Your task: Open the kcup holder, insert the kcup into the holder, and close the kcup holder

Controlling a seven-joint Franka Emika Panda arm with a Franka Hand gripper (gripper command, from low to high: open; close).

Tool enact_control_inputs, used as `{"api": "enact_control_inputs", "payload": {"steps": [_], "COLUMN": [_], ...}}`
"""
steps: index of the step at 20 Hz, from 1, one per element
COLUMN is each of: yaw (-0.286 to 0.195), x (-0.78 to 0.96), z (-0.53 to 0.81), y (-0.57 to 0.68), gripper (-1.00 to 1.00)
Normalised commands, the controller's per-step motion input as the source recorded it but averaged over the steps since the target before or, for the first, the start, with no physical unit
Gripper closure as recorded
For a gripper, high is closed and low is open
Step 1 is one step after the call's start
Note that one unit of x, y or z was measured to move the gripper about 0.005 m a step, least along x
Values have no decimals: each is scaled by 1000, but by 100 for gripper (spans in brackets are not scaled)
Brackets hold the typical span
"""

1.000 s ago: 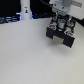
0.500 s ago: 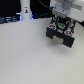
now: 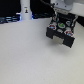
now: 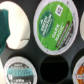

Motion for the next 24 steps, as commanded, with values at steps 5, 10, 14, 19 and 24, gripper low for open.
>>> {"api": "enact_control_inputs", "payload": {"steps": [5, 10, 14, 19, 24], "yaw": [49, 26, 25, 15, 27], "x": [487, 604, 622, 707, 726], "z": [353, 213, 129, 52, -17], "y": [-433, -436, -414, -363, -252], "gripper": [-100, -100, -100, -100, -100]}}
